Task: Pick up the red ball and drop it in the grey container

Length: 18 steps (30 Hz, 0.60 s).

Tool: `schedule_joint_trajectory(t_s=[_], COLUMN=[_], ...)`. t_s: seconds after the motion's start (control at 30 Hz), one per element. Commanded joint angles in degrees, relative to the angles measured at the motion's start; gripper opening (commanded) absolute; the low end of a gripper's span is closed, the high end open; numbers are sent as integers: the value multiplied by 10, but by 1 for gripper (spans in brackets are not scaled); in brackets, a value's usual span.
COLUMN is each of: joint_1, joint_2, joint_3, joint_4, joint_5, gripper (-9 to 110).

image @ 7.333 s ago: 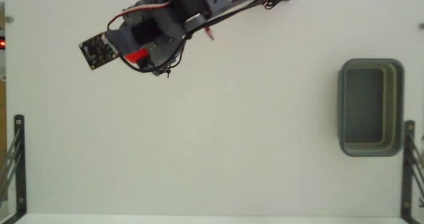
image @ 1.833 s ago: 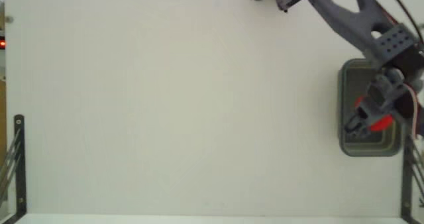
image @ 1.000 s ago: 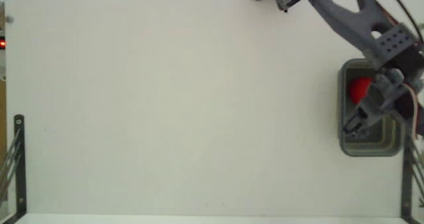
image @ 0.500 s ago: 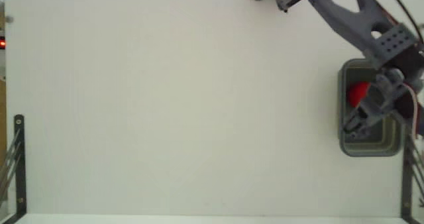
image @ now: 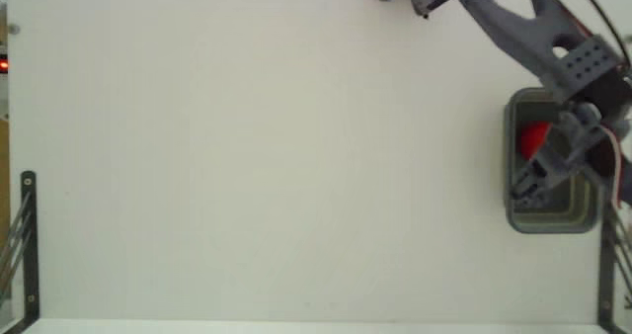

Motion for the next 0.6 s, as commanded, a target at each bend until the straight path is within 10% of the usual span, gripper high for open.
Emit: schedule_joint_trajectory(t_s=[0.0, 0.57], joint_1=[12, 91], joint_2=[43, 147], joint_3=[8, 110], joint_4=[-6, -6], joint_5=[3, 3], gripper=[110, 110])
